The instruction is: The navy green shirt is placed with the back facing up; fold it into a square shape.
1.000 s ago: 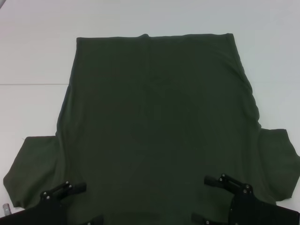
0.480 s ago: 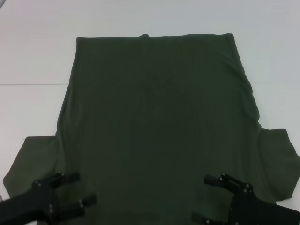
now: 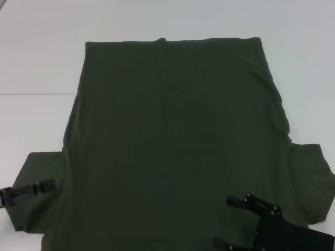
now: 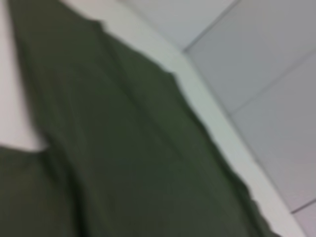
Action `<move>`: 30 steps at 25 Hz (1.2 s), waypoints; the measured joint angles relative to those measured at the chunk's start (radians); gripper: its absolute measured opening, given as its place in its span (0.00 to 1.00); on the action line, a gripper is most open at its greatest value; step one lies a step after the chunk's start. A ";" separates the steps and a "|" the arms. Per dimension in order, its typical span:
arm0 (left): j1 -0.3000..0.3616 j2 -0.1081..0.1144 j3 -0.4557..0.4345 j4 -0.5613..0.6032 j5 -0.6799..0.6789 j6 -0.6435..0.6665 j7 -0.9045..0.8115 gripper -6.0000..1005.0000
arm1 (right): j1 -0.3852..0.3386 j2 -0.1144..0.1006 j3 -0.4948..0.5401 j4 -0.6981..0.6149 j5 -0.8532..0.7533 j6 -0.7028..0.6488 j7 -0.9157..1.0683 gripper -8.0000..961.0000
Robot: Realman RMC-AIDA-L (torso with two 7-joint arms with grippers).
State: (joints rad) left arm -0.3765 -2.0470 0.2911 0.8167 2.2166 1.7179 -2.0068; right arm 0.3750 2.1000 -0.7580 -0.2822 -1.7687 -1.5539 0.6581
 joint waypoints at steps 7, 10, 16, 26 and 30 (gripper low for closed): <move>-0.027 0.034 -0.001 0.168 0.183 -0.015 -0.311 0.91 | 0.001 0.000 -0.001 0.000 0.000 0.000 0.001 0.98; -0.049 0.039 0.009 0.171 0.251 -0.060 -0.388 0.91 | 0.002 0.000 -0.001 0.000 0.000 0.000 0.001 0.98; -0.094 0.045 0.032 0.125 0.354 -0.135 -0.460 0.91 | 0.003 0.000 -0.001 0.000 0.000 0.000 0.001 0.98; -0.125 0.054 0.081 0.094 0.431 -0.163 -0.511 0.91 | 0.003 0.000 0.005 0.000 0.000 -0.003 0.002 0.98; -0.131 0.054 0.089 0.079 0.442 -0.171 -0.518 0.90 | 0.004 0.000 0.005 0.000 0.000 -0.003 0.002 0.98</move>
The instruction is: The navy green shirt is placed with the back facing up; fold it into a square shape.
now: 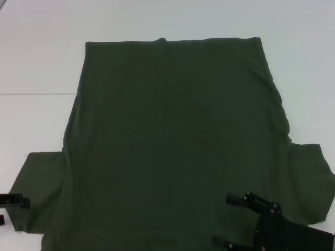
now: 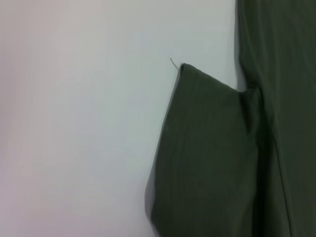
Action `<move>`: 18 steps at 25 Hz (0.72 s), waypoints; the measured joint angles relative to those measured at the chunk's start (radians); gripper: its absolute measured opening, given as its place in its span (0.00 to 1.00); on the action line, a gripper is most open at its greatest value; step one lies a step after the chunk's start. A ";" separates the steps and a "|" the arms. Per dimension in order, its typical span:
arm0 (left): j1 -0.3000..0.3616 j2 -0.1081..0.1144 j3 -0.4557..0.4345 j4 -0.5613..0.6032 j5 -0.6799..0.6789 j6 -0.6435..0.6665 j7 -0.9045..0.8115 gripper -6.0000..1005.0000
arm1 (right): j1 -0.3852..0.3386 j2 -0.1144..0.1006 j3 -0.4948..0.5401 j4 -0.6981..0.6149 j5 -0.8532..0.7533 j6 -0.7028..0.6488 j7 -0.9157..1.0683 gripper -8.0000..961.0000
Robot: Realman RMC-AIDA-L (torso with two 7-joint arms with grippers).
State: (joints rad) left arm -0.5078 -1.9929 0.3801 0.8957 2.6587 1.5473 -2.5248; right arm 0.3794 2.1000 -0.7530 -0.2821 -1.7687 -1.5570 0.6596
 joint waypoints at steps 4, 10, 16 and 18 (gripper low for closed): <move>-0.001 0.000 0.002 -0.004 0.006 -0.015 -0.008 0.90 | 0.000 0.000 0.002 0.000 0.000 0.000 0.000 0.98; -0.006 0.000 0.004 -0.022 0.009 -0.032 -0.010 0.90 | 0.000 0.000 0.002 0.003 0.000 -0.001 0.000 0.98; -0.017 0.000 0.005 -0.035 0.009 -0.040 -0.010 0.90 | 0.001 0.000 0.001 0.003 0.000 -0.003 0.000 0.98; -0.020 0.000 0.005 -0.041 0.010 -0.045 -0.010 0.90 | 0.001 0.000 0.001 0.003 0.000 -0.003 0.000 0.98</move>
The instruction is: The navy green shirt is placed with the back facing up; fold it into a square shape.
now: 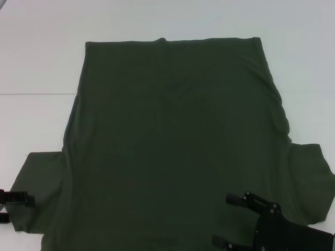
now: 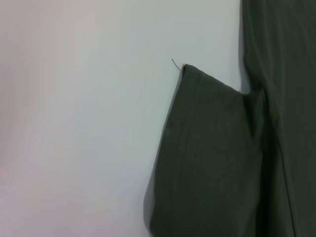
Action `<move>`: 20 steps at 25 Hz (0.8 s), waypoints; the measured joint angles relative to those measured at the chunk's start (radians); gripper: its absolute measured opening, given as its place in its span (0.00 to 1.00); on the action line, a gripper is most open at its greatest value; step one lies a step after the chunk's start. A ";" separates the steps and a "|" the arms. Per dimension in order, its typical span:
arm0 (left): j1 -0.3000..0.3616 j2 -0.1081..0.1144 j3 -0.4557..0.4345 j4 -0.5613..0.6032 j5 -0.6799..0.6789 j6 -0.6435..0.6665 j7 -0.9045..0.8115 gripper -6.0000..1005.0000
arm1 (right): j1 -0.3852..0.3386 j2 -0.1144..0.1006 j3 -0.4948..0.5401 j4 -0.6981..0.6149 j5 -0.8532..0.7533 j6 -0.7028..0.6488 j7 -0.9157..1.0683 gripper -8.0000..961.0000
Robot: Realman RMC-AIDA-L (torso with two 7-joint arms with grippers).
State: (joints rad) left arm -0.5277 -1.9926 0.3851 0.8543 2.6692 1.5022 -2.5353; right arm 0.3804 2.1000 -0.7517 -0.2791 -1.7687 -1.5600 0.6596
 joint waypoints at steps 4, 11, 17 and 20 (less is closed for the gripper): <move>-0.006 0.000 0.000 -0.007 0.003 -0.008 -0.001 0.90 | 0.000 0.000 0.000 0.000 0.000 -0.002 0.000 0.98; -0.010 0.004 0.000 -0.024 0.003 -0.013 -0.002 0.90 | 0.000 0.000 0.000 0.000 0.000 -0.002 0.000 0.98; -0.015 0.005 0.000 -0.030 0.003 -0.018 -0.001 0.90 | 0.001 0.000 0.000 0.000 0.000 -0.002 -0.001 0.98; -0.017 0.005 0.000 -0.030 0.003 -0.018 0.000 0.90 | 0.002 0.000 0.000 0.000 0.000 -0.002 -0.001 0.98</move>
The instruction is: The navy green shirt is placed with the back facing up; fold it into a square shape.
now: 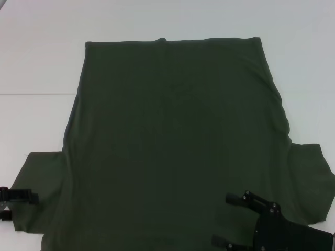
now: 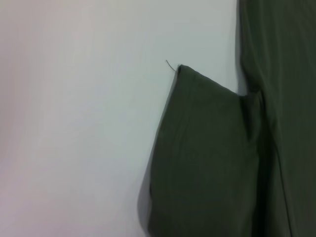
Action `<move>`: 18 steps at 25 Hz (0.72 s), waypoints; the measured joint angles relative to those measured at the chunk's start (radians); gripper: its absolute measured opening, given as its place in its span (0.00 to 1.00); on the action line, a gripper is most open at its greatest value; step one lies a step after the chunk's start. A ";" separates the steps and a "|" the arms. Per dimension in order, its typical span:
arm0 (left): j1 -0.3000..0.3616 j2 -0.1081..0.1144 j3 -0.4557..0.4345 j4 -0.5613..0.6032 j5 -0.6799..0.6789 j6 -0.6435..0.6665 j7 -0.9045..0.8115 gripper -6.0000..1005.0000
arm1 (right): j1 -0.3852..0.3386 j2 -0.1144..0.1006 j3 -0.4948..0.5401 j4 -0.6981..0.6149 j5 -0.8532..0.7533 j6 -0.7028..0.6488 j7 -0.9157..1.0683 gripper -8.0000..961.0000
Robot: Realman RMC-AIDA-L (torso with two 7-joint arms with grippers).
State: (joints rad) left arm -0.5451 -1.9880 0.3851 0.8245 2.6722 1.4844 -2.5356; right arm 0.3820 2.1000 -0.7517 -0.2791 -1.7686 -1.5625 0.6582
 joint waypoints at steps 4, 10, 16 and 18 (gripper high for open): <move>-0.002 0.003 0.015 0.000 0.011 0.001 -0.005 0.90 | 0.000 0.000 0.000 0.000 0.001 0.000 0.000 0.98; -0.006 0.004 0.021 0.000 0.034 -0.001 -0.015 0.90 | 0.001 0.000 0.000 0.000 0.002 0.001 0.000 0.98; -0.009 0.005 0.020 -0.010 0.026 -0.002 -0.011 0.90 | 0.003 0.000 0.000 0.000 0.002 0.001 0.000 0.98; -0.015 0.007 0.017 -0.021 0.025 -0.002 -0.008 0.90 | 0.003 0.000 0.000 0.000 0.002 0.001 0.000 0.98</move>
State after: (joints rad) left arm -0.5602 -1.9814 0.4020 0.8033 2.6972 1.4826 -2.5434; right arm 0.3851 2.1000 -0.7516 -0.2792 -1.7671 -1.5614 0.6585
